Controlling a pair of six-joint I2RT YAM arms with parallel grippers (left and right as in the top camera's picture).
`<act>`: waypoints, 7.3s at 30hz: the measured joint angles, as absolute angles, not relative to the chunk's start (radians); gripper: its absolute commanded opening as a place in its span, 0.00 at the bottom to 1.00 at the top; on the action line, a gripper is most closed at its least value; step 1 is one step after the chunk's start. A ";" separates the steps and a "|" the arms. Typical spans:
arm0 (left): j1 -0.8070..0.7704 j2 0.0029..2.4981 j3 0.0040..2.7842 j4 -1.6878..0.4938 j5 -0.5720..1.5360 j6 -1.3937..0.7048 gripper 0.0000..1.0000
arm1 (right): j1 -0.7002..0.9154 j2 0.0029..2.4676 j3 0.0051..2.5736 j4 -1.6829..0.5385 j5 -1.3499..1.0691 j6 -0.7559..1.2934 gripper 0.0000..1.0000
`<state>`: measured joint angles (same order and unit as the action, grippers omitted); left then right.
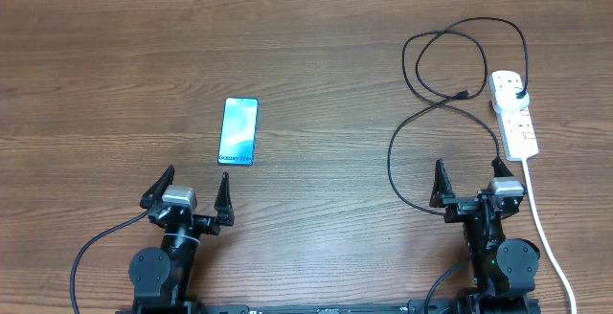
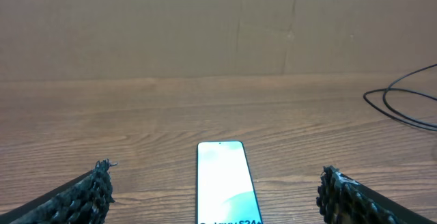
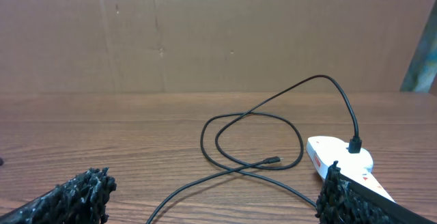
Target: Plug charger to phone and switch on socket
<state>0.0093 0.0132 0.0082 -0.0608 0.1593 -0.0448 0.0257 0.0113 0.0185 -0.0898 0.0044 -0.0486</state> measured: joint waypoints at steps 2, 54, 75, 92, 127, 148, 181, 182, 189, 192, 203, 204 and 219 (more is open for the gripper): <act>0.009 0.013 0.008 -0.061 0.159 -0.045 1.00 | 0.026 0.011 0.019 -0.090 0.004 -0.049 1.00; 0.009 0.013 0.008 -0.060 0.159 -0.045 1.00 | 0.026 0.011 0.019 -0.090 0.004 -0.049 1.00; 0.009 0.013 0.008 -0.061 0.159 -0.045 1.00 | 0.026 0.011 0.019 -0.090 0.004 -0.049 1.00; 0.009 0.013 0.008 -0.059 0.213 -0.059 1.00 | 0.026 0.011 0.019 -0.090 0.004 -0.049 1.00; -0.011 0.762 1.019 -0.730 0.257 -0.294 1.00 | 0.026 0.011 0.019 -0.090 0.004 -0.049 1.00; -0.306 1.436 1.297 -0.875 -0.075 -0.255 1.00 | 0.026 0.011 0.019 -0.090 0.004 -0.049 1.00; -0.169 1.836 1.297 -0.805 -0.007 -0.093 1.00 | 0.026 0.011 0.019 -0.090 0.004 -0.049 1.00; -0.166 1.836 1.297 -0.803 -0.006 -0.092 1.00 | 0.026 0.011 0.019 -0.090 0.004 -0.049 1.00; -0.167 1.836 1.297 -0.770 0.009 -0.075 1.00 | 0.026 0.011 0.019 -0.090 0.004 -0.049 1.00; -0.167 1.836 1.297 -0.757 0.012 -0.075 1.00 | 0.026 0.011 0.019 -0.090 0.004 -0.049 1.00; -0.167 1.918 1.298 -0.725 0.020 -0.084 1.00 | 0.026 0.011 0.019 -0.090 0.004 -0.049 1.00; -0.167 1.929 1.298 -0.723 0.020 -0.087 0.99 | 0.026 0.011 0.019 -0.090 0.004 -0.049 1.00; -0.168 2.003 1.316 -0.702 0.022 -0.113 1.00 | 0.026 0.011 0.019 -0.090 0.004 -0.049 1.00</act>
<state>-0.1684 2.0033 1.3155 -0.7025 0.0219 -0.1127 0.0257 0.0113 0.0185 -0.0898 0.0040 -0.0486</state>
